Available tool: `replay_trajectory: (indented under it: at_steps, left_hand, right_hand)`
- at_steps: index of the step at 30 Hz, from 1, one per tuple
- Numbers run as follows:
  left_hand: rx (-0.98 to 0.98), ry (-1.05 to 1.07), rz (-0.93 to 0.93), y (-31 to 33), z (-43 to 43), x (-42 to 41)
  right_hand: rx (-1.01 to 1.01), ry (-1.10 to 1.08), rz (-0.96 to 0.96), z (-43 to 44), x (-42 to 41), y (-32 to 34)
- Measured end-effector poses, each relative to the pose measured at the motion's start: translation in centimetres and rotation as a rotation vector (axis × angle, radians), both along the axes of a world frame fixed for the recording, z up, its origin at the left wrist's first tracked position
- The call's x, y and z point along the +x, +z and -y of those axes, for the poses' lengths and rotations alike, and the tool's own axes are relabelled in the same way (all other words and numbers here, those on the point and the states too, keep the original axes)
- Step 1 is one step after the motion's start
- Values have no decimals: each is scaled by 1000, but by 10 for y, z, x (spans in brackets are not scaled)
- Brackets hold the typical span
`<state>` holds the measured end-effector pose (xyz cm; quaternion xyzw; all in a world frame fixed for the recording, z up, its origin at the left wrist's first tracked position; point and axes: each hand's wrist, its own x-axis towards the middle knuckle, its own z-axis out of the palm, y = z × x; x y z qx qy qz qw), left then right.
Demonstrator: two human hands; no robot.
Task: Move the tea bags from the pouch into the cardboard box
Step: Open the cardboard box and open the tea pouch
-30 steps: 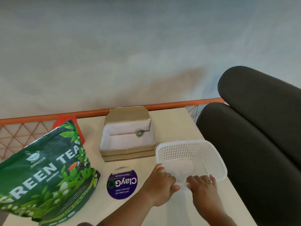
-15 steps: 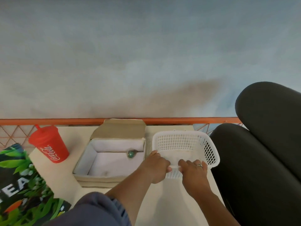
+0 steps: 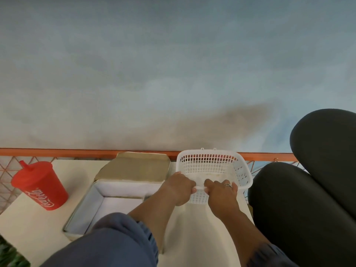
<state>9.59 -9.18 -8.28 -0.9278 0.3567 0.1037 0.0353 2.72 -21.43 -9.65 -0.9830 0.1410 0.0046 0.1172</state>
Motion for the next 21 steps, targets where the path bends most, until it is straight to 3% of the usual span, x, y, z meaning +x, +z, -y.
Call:
replay_trajectory:
  at_steps: [5, 9, 16, 21]
  left_hand:
    - [-107, 37, 7, -3, -2, 0]
    - [-299, 129, -17, 12, -13, -17]
    - [-468, 193, 18, 63, -66, -62]
    - [-553, 249, 70, 108, -134, -98]
  right_hand:
    - [-25, -1, -13, 0, 4, 5]
    - [8, -18, -13, 1, 2, 12]
    - [188, -17, 223, -27, -8, 56]
    - [437, 143, 402, -86, -28, 104]
